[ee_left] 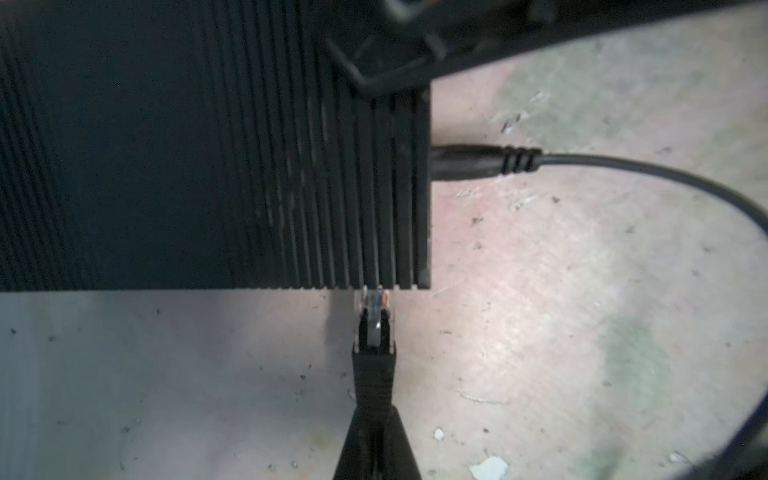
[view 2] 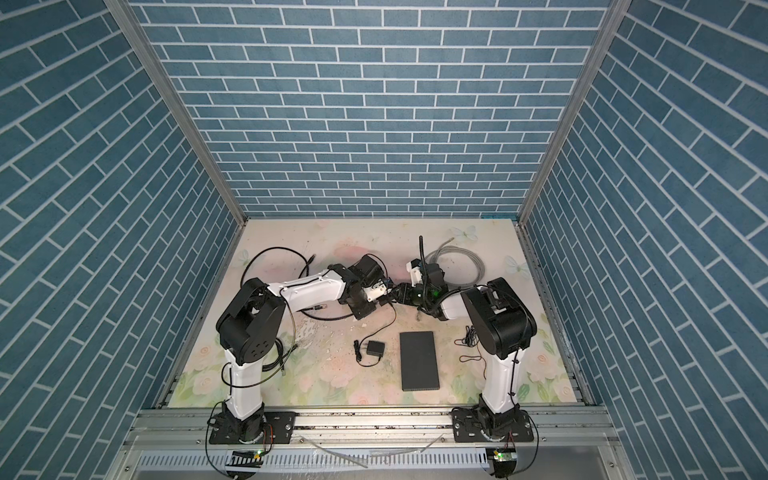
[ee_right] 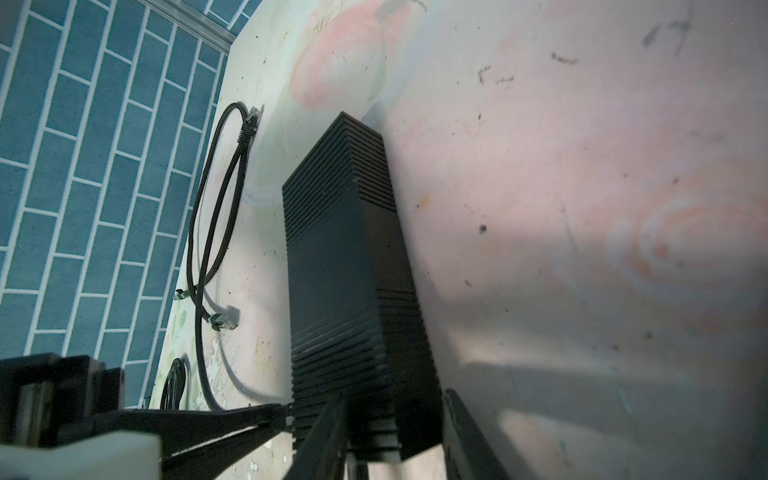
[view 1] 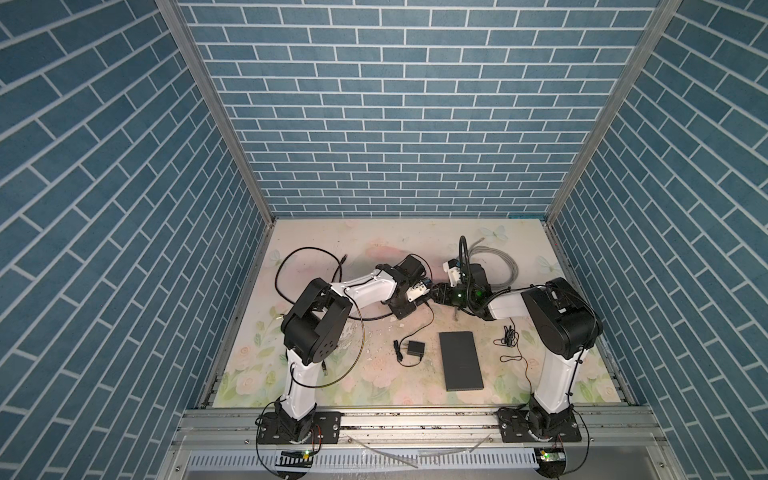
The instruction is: Insert the plug into the switch port
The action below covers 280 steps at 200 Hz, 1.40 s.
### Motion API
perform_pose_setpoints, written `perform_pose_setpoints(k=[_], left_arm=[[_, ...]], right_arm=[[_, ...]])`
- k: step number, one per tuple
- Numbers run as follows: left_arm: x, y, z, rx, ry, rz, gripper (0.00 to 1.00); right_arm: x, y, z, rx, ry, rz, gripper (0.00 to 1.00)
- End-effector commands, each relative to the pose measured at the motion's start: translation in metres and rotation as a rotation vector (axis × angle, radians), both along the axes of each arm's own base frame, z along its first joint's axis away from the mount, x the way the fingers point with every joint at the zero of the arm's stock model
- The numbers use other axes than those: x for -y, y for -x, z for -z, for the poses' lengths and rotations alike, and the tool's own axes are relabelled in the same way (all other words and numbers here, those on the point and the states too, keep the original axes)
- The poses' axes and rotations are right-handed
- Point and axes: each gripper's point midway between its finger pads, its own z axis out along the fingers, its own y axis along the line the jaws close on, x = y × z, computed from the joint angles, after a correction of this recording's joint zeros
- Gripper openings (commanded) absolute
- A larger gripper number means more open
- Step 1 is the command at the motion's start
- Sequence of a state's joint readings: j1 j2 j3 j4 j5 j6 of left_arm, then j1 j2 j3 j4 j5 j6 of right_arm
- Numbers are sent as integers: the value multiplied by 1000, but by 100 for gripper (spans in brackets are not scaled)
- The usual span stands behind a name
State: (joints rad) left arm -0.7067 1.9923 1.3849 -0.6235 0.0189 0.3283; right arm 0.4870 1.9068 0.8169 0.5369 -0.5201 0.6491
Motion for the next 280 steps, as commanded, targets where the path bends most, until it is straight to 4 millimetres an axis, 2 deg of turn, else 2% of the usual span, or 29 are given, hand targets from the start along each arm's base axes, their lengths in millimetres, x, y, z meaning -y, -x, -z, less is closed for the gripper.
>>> perform_pose_setpoints(k=[1, 69, 165, 192, 228, 280], left_arm=[[6, -9, -6, 43, 19, -15, 0], [0, -11, -12, 32, 39, -15, 0], [17, -7, -29, 16, 156, -7, 0], [16, -9, -33, 38, 162, -19, 0], [15, -8, -31, 35, 161, -23, 0], [17, -10, -17, 26, 173, -62, 0]], right_arm=[[-6, 25, 8, -44, 3, -60, 37], [-4, 26, 10, -54, 16, -54, 36], [-12, 35, 9, -84, -21, -95, 32], [-12, 37, 10, -91, -25, -97, 31], [-13, 38, 10, -95, -30, -98, 31], [-18, 45, 9, -126, -79, -120, 30]])
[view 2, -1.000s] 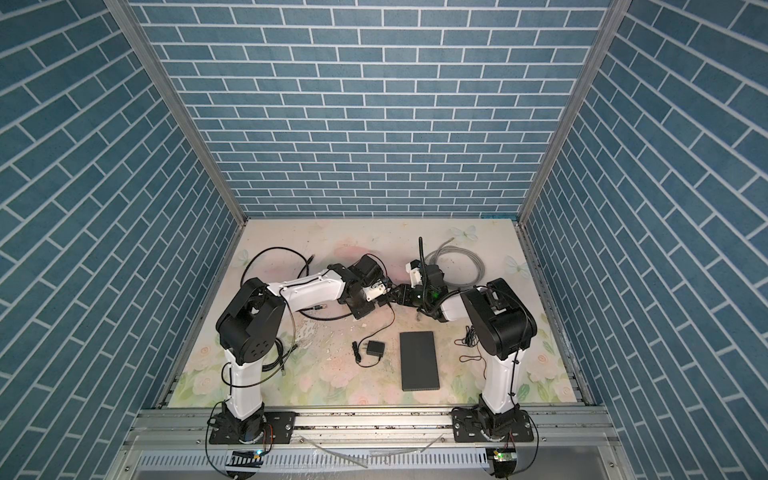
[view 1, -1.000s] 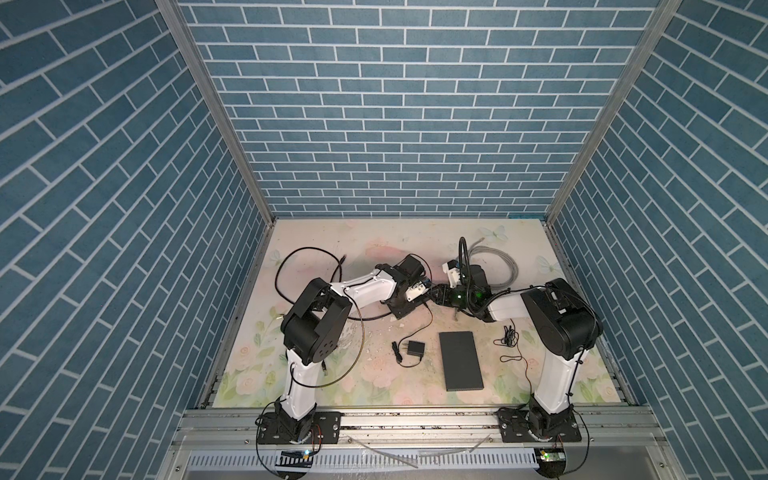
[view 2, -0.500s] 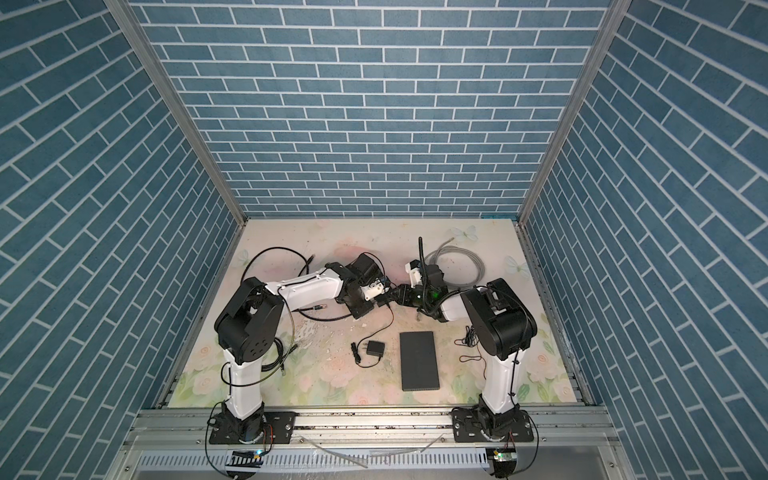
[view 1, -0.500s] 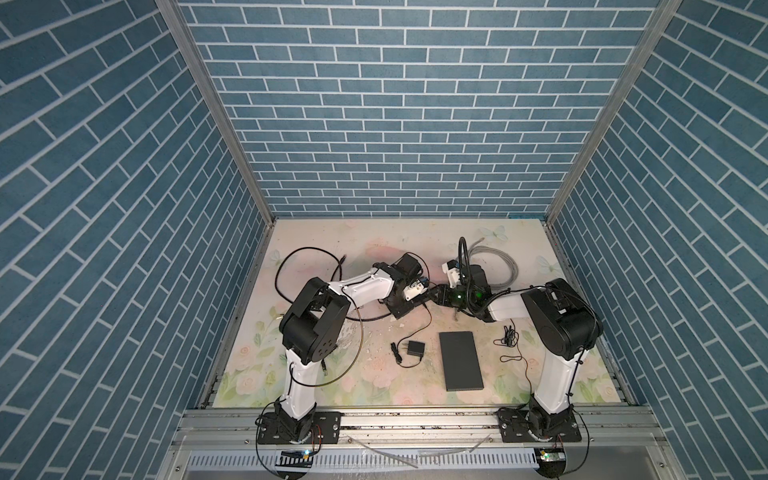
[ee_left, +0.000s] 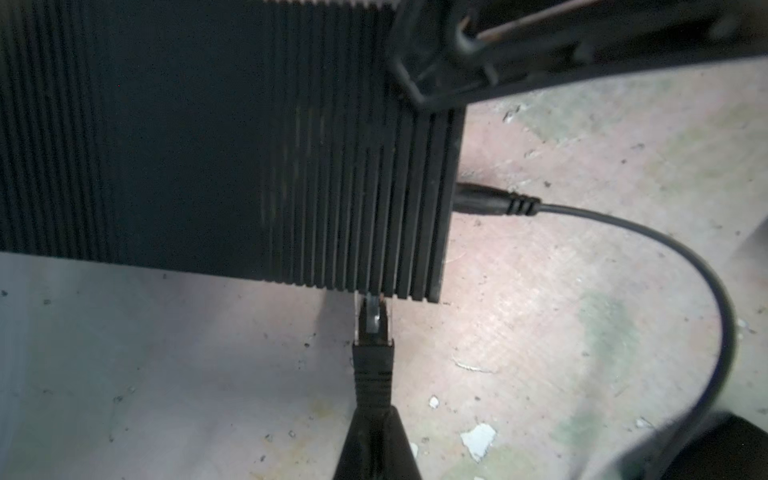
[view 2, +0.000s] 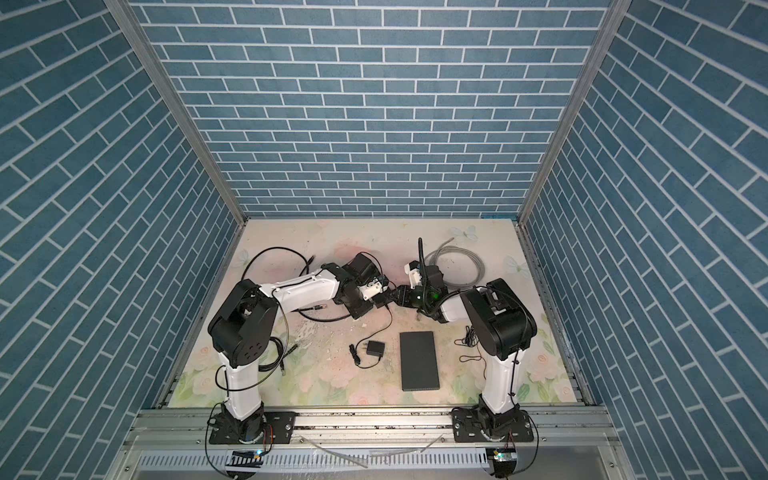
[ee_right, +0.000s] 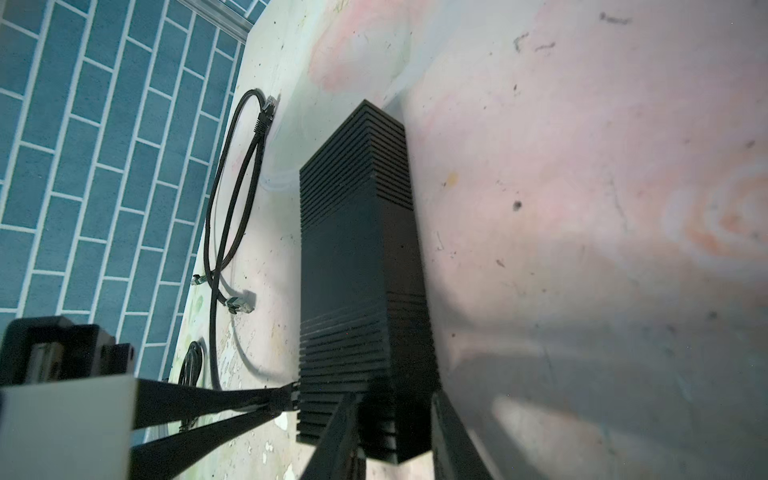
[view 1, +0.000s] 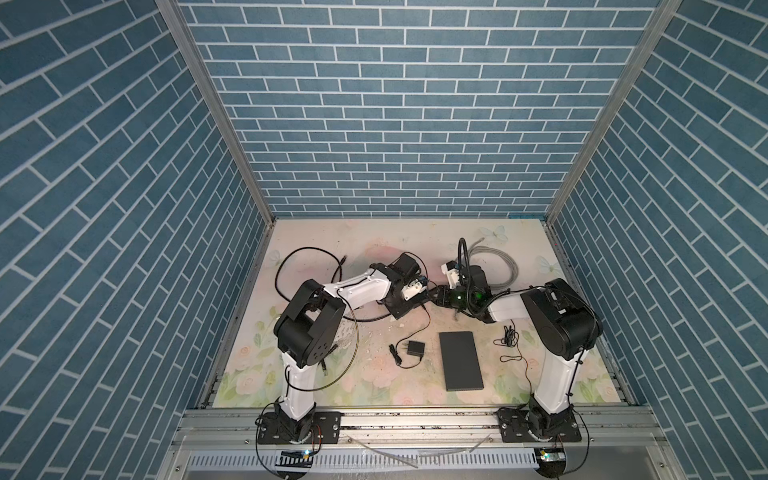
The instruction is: Insert the plug into the switch port
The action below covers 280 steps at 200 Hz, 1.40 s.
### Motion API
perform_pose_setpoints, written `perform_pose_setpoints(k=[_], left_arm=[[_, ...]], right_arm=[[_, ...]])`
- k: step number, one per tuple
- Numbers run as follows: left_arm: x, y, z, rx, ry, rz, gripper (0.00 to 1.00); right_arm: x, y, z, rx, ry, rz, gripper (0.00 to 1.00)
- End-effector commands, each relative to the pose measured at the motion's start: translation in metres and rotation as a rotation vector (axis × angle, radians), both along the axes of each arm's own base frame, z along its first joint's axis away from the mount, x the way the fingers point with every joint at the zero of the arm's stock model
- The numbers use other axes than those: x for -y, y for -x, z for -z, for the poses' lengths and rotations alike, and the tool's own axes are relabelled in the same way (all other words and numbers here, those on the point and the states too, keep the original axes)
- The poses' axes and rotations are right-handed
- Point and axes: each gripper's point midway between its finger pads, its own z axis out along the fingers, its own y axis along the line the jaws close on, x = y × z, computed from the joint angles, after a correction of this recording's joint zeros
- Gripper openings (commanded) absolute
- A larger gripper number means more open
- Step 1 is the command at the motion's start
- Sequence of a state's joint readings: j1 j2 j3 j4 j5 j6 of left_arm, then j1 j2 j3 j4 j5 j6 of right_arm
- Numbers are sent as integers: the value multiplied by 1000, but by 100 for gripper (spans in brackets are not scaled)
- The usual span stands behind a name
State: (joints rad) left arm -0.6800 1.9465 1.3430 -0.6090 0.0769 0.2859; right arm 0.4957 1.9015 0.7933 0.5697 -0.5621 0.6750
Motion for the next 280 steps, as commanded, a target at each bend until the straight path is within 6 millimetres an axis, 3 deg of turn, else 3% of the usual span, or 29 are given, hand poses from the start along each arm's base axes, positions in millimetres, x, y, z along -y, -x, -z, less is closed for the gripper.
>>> perform_pose_setpoints(k=[1, 120, 173, 220, 280], left_arm=[[22, -14, -10, 57, 108, -13, 0], [37, -28, -2, 64, 128, 4, 0], [42, -28, -18, 66, 126, 77, 0], [50, -31, -11, 48, 130, 110, 0], [39, -13, -8, 15, 143, 214, 0]], right_arm=[[-12, 34, 12, -106, -41, -93, 30], [-23, 61, 16, -204, -102, -223, 29], [-11, 54, 15, -162, 22, -185, 28], [-23, 56, 10, -154, 43, -253, 28], [-10, 42, 8, -129, 122, -249, 44]])
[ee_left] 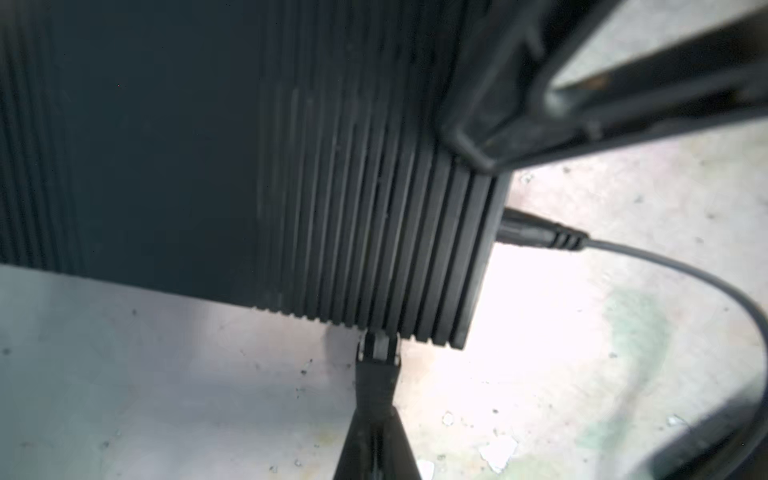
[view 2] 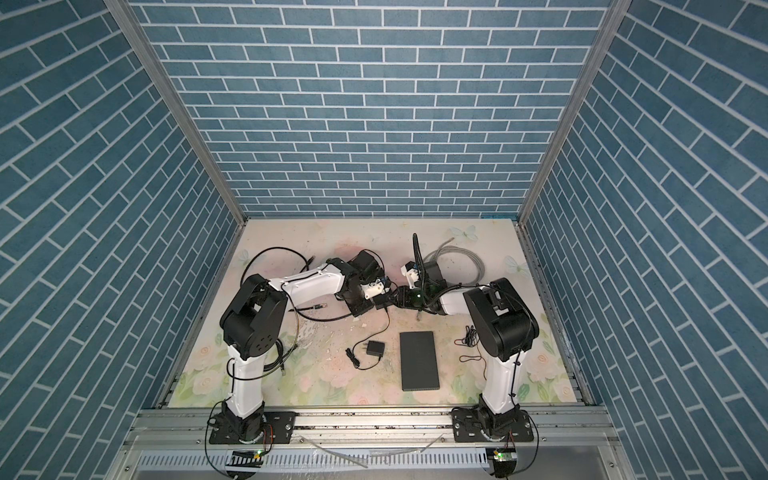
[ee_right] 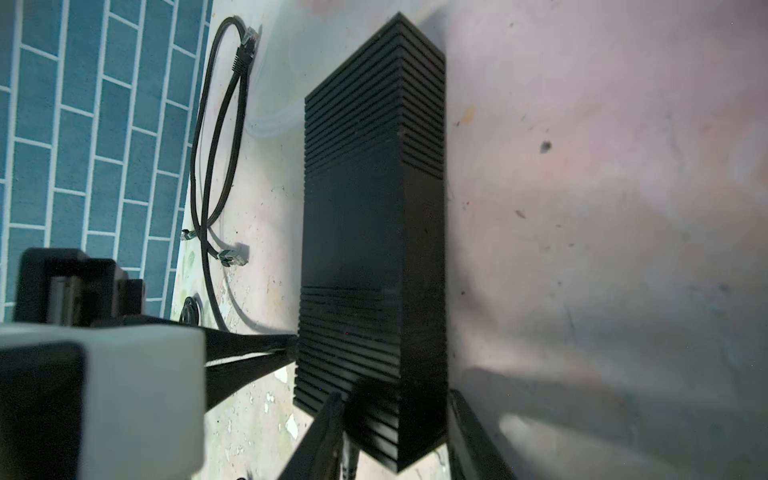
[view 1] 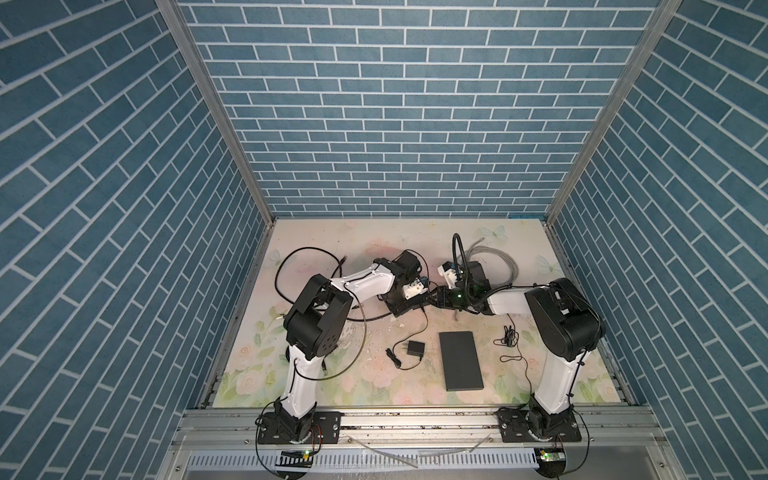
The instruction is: Insert the plug into the switch port
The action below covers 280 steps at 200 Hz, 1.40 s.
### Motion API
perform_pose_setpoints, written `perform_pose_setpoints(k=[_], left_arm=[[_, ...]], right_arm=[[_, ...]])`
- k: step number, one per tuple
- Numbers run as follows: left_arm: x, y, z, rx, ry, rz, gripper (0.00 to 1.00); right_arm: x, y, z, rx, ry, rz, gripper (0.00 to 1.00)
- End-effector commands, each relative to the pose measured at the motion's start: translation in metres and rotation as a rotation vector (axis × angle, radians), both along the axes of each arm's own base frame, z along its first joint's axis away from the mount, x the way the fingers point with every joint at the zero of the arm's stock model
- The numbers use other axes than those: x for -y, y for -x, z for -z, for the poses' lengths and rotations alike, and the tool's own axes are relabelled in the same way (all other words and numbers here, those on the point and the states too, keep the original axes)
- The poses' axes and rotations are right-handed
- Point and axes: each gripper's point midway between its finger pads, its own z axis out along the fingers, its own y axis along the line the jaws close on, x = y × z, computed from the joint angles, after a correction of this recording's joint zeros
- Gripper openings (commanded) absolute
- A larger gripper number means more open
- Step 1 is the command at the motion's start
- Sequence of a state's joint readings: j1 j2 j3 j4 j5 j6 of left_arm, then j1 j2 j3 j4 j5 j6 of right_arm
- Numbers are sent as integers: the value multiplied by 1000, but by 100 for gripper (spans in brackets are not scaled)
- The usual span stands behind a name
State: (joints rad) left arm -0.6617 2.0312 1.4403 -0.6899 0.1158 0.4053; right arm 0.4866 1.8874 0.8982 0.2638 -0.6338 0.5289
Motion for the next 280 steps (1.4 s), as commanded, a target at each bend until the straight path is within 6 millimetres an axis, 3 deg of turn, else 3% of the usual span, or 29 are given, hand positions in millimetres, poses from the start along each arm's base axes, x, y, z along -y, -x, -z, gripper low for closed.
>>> perform_pose_setpoints(k=[1, 45, 121, 213, 280], left_arm=[[36, -8, -18, 58, 181, 105, 0], [40, -5, -20, 38, 204, 158, 0], [53, -18, -31, 59, 226, 166, 0], [69, -26, -33, 84, 263, 156, 0], [81, -32, -41, 90, 287, 178, 0]], right_arm=[[-11, 27, 4, -58, 34, -124, 44], [-20, 23, 5, -68, 12, -171, 43], [-27, 48, 6, -102, 7, -255, 35], [-41, 69, 6, -137, -26, -303, 33], [-44, 75, 5, -133, -15, -307, 30]])
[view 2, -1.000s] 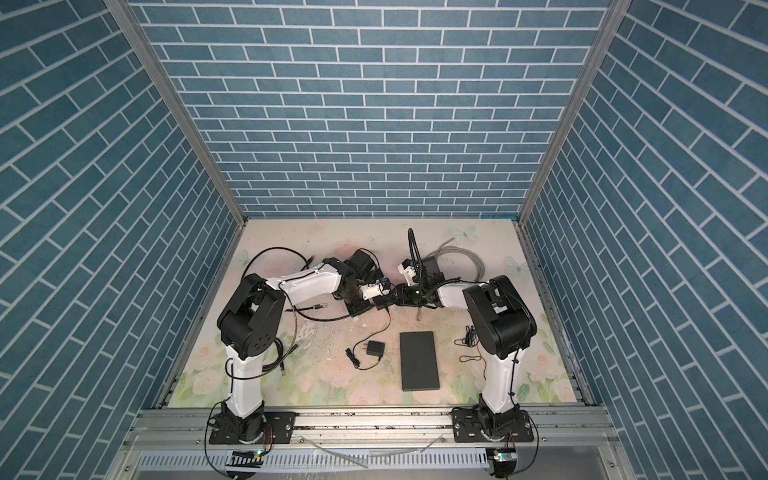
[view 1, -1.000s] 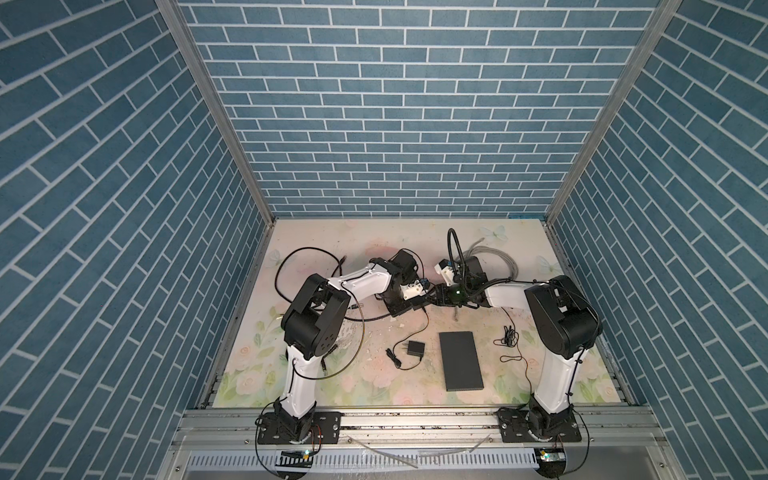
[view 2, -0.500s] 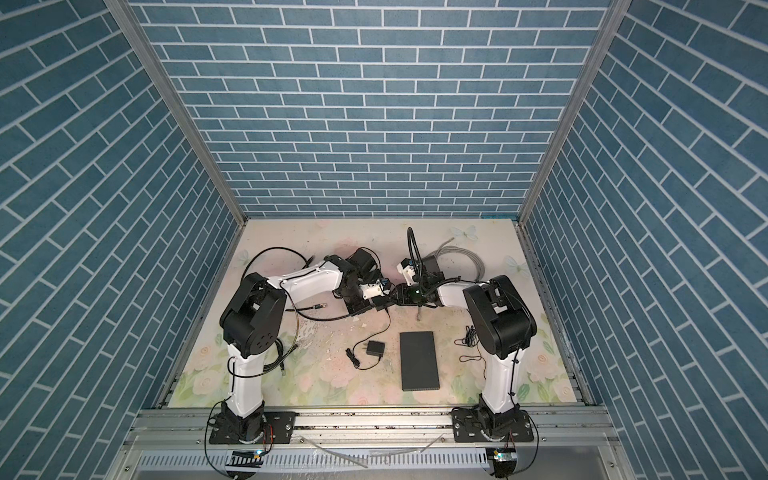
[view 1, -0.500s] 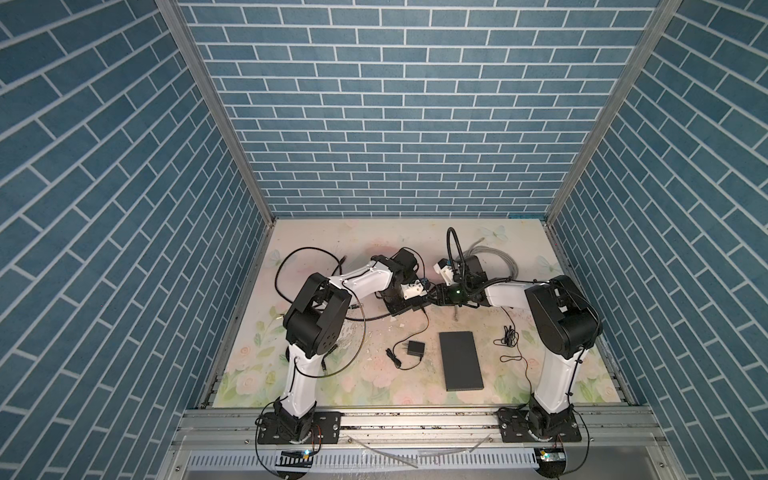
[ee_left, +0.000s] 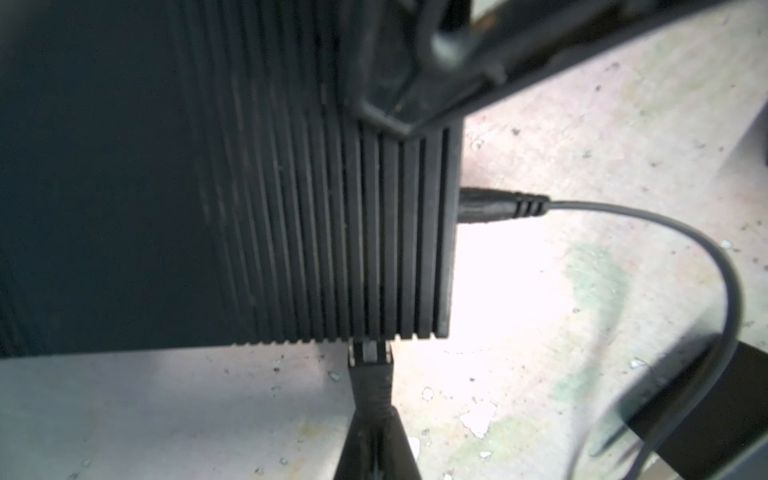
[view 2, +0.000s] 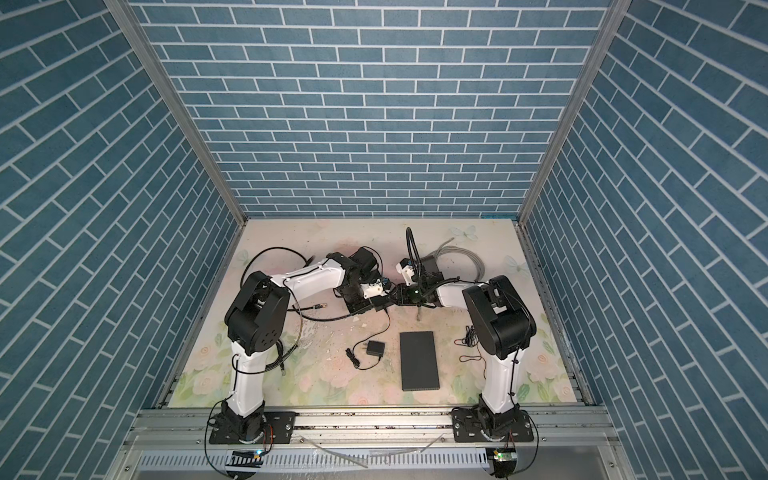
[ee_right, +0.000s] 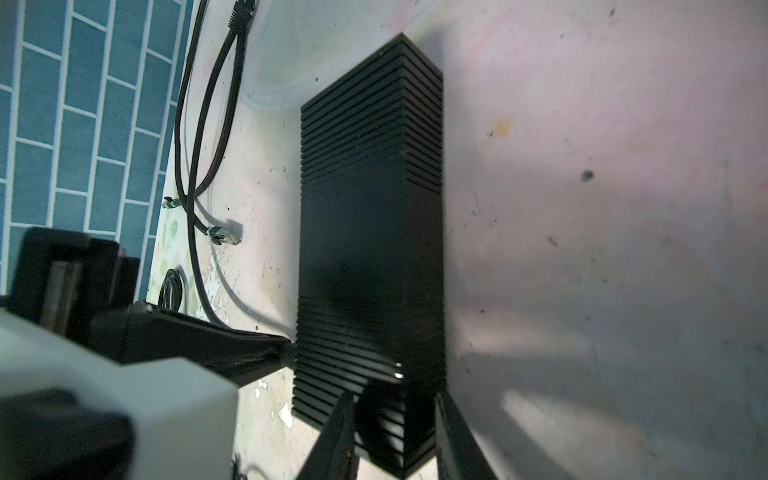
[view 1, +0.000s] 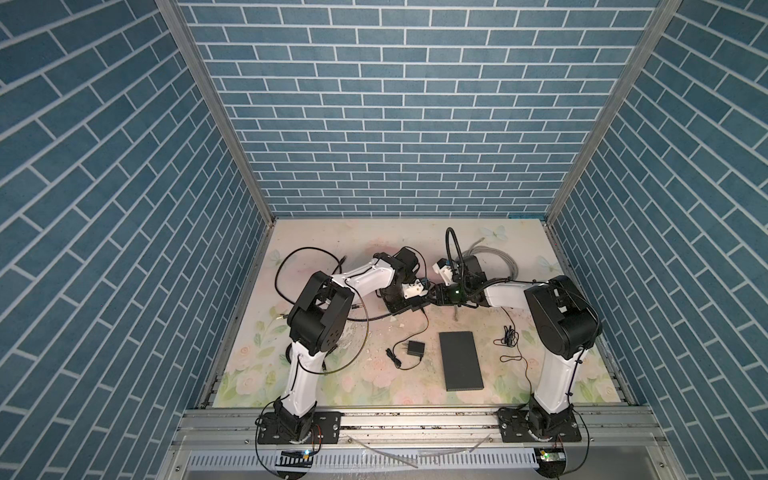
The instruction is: Insert the plug into the switch port
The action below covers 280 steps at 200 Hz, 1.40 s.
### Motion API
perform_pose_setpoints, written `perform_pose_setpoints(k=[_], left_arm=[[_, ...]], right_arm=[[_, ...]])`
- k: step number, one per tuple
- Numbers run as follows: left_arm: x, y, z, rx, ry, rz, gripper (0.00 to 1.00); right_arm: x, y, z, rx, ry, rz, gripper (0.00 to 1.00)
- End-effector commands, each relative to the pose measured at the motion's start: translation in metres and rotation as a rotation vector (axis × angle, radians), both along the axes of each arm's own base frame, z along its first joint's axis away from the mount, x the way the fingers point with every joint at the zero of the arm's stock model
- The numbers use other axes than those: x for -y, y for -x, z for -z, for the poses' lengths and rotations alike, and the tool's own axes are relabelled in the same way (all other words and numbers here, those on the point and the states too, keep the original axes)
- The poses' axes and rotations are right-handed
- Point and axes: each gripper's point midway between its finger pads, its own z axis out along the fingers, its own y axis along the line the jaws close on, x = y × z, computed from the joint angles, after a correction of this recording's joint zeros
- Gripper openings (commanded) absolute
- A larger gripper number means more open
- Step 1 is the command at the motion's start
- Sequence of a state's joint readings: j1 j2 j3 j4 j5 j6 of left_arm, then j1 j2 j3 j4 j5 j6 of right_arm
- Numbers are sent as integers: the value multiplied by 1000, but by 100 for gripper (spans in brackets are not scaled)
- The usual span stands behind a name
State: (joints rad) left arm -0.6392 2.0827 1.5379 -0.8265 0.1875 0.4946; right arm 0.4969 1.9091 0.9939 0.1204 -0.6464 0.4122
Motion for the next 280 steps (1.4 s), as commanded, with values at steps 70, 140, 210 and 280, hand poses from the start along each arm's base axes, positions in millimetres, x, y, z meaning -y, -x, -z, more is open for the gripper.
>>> perform_pose_setpoints(k=[70, 140, 210, 280], left_arm=[[100, -49, -47, 187, 359, 71, 0], [108, -67, -51, 230, 368, 53, 0], [114, -80, -56, 263, 379, 63, 0], [118, -82, -56, 273, 385, 91, 0]], right_arm=[[-45, 85, 6, -170, -75, -210, 29], [-45, 94, 10, -194, -105, -203, 29], [-41, 91, 4, -179, -111, -180, 29], [-21, 76, -3, -166, -105, -118, 29]])
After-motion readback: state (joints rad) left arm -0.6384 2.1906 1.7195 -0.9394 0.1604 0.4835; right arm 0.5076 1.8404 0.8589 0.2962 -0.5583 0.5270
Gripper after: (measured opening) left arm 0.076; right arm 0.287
